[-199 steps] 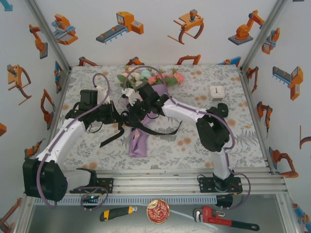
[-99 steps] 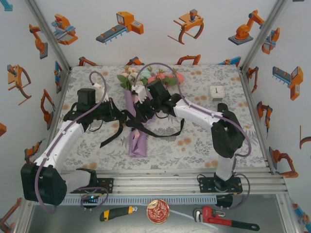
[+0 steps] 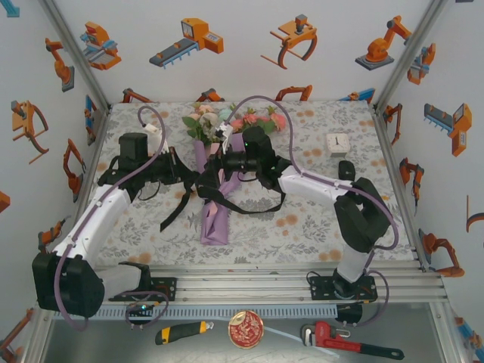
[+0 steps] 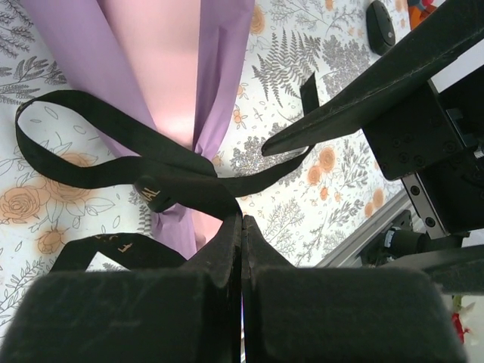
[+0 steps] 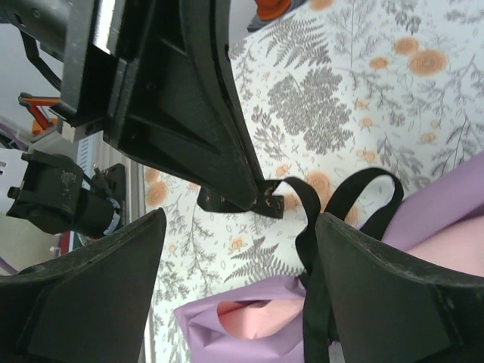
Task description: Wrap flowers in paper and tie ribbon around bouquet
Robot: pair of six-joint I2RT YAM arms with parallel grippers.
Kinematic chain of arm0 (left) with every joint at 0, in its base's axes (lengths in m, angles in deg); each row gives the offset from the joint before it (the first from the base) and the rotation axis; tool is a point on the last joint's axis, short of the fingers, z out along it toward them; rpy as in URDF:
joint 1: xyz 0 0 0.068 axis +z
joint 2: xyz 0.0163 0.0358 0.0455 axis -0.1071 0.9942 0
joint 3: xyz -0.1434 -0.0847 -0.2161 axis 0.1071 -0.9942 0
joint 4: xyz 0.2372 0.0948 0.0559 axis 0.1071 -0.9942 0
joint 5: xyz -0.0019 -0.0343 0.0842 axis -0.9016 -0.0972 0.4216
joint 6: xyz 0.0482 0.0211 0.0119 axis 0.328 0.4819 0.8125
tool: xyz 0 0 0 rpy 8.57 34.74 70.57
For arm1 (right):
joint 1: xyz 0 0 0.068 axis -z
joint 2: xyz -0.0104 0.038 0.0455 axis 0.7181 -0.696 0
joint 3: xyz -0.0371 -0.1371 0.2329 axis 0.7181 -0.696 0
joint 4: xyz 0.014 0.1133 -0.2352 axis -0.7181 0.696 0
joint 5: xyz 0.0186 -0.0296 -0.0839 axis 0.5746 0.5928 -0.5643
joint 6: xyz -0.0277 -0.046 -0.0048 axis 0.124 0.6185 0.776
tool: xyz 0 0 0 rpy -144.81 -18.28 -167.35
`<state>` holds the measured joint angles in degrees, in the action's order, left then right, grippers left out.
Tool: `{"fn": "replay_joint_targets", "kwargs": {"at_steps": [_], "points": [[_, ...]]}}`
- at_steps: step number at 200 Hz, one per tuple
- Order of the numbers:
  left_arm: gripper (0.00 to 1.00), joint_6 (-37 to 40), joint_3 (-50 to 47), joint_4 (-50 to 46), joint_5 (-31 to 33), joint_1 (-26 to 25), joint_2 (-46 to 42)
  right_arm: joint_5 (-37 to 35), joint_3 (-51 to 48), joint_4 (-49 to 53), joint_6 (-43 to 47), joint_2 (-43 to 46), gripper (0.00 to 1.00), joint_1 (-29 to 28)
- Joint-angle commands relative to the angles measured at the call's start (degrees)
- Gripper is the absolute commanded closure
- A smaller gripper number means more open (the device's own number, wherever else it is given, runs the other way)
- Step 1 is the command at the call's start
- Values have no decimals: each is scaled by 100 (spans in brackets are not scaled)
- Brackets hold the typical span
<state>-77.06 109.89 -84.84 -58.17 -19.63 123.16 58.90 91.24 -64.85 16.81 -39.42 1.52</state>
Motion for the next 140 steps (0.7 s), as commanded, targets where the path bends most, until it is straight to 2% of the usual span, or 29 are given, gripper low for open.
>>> {"fn": "replay_joint_targets", "kwargs": {"at_steps": [1, 42, 70, 98, 121, 131, 140], "points": [[100, 93, 201, 81, -199, 5, 33, 69, 207, -459, 346, -335, 24, -18], [100, 73, 290, 33, -106, 12, 25, 237, 771, -489, 572, -863, 18, -69], [100, -125, 293, 188, -38, 9, 91, 352, 862, -518, 648, -994, 20, -189], [100, -194, 282, 257, 35, 4, 145, 351, 898, -512, 567, -1046, 33, -238], [100, -164, 302, 209, 83, 14, 205, 220, 839, -492, 479, -995, 53, -237], [95, -161, 311, 212, 125, 14, 203, 193, 787, -447, 487, -968, 59, -236], [87, -134, 316, 204, 178, 12, 192, 198, 724, -400, 511, -934, 63, -231]]}}
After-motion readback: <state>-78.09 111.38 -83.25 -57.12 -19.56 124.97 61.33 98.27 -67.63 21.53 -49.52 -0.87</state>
